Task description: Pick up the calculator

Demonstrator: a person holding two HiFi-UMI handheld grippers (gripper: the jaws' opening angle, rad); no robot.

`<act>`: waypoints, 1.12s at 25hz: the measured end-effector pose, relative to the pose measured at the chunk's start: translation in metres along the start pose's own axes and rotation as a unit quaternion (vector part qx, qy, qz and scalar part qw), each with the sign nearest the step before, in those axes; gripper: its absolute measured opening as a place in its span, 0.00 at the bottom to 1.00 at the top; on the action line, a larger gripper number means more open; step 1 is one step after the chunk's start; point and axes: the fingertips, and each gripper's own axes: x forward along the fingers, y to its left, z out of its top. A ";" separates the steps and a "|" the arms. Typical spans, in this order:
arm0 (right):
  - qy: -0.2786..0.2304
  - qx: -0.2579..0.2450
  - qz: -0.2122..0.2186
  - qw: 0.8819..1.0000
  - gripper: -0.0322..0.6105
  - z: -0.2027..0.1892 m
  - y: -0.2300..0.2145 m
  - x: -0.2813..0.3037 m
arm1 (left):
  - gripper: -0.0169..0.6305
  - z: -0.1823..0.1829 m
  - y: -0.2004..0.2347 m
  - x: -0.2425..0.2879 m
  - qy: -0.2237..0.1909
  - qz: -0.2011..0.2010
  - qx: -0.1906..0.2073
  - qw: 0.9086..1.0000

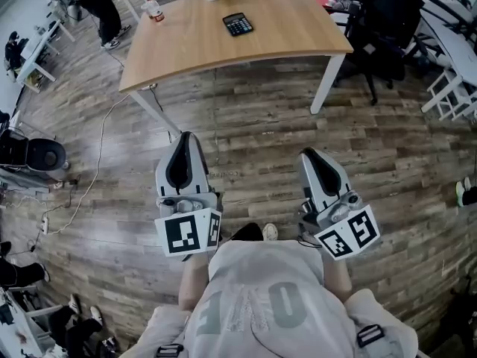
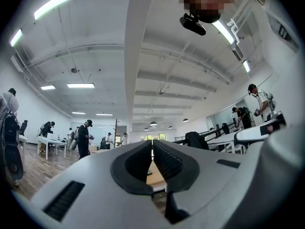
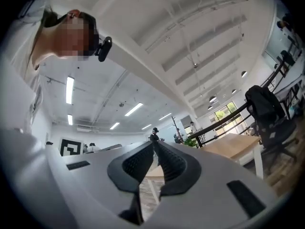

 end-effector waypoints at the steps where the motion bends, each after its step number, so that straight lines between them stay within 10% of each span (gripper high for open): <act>1: 0.005 0.004 -0.013 1.000 0.09 -0.001 -0.010 -0.001 | 0.05 0.000 -0.008 0.003 -0.004 -0.006 -0.006 1.000; 6: 0.084 -0.077 -0.096 0.989 0.08 -0.020 -0.042 0.000 | 0.05 0.002 -0.039 0.010 -0.018 -0.026 -0.026 0.999; 13: 0.104 -0.171 -0.071 0.977 0.08 -0.025 -0.040 0.004 | 0.05 -0.019 -0.062 0.027 -0.018 -0.045 -0.038 0.998; 28: 0.149 -0.169 -0.108 0.968 0.08 -0.089 -0.142 0.089 | 0.05 -0.117 -0.015 0.135 0.036 -0.041 -0.030 0.998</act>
